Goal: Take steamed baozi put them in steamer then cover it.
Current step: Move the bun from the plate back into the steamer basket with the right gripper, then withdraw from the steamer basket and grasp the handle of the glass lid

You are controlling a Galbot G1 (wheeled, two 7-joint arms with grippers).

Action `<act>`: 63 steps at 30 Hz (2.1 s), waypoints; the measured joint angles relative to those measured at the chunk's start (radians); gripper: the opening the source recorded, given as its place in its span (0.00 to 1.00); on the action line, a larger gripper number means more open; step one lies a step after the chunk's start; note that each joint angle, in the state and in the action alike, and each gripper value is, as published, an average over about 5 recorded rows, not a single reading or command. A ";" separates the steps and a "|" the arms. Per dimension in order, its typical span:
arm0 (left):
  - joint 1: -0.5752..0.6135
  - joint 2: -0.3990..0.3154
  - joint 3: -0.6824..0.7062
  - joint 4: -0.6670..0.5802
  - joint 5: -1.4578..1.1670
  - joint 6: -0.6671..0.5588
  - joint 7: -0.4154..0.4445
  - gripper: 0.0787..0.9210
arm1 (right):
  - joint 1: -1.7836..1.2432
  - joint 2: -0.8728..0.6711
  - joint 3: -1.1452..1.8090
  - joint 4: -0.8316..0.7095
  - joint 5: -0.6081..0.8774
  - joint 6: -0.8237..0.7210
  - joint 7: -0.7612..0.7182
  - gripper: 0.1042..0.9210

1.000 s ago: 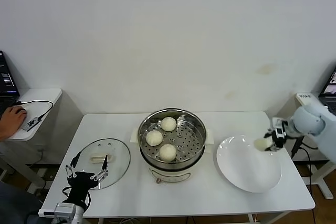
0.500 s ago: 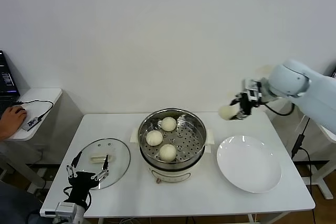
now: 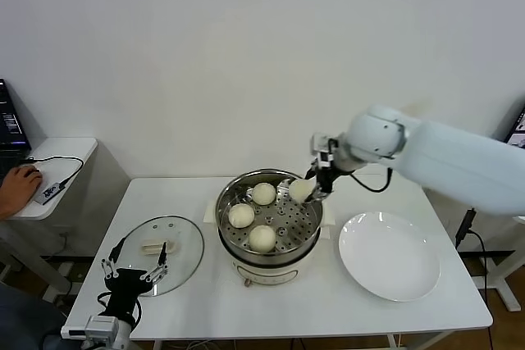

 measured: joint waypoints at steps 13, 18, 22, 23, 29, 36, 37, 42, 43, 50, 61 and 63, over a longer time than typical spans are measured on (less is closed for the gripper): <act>0.001 -0.003 -0.004 0.004 0.000 -0.004 -0.001 0.88 | -0.082 0.100 -0.021 -0.069 0.000 -0.034 0.080 0.58; 0.001 -0.003 -0.003 0.006 0.001 -0.004 -0.001 0.88 | -0.091 0.111 -0.027 -0.075 -0.002 -0.039 0.088 0.58; 0.001 -0.003 -0.001 0.006 0.002 -0.004 -0.001 0.88 | -0.092 0.113 -0.026 -0.073 0.002 -0.042 0.091 0.58; 0.000 -0.003 0.000 0.006 0.002 -0.004 -0.001 0.88 | -0.092 0.112 -0.026 -0.071 0.003 -0.043 0.091 0.59; -0.002 -0.003 0.002 0.006 0.003 -0.004 -0.001 0.88 | -0.078 0.100 -0.022 -0.047 0.014 -0.046 0.093 0.75; -0.009 -0.003 0.004 0.013 -0.001 -0.004 -0.002 0.88 | -0.072 0.052 0.012 0.020 0.029 -0.047 0.126 0.88; -0.009 -0.002 0.004 0.016 -0.002 -0.005 -0.002 0.88 | -0.075 0.042 0.021 0.032 0.035 -0.046 0.141 0.88; -0.010 -0.001 0.005 0.028 -0.003 -0.014 -0.004 0.88 | -0.109 -0.015 0.077 0.095 0.085 -0.024 0.281 0.88; -0.010 -0.002 0.005 0.030 -0.004 -0.017 -0.005 0.88 | -0.122 -0.028 0.092 0.109 0.096 -0.013 0.322 0.88; -0.019 -0.009 0.005 0.051 -0.013 -0.041 -0.019 0.88 | -0.319 -0.113 0.272 0.187 0.133 0.126 0.639 0.88; -0.007 -0.007 0.004 0.092 0.007 -0.081 -0.033 0.88 | -0.919 -0.110 0.881 0.242 0.003 0.424 0.812 0.88; -0.010 -0.007 0.003 0.101 0.017 -0.088 -0.038 0.88 | -1.036 -0.082 1.011 0.246 -0.025 0.471 0.798 0.88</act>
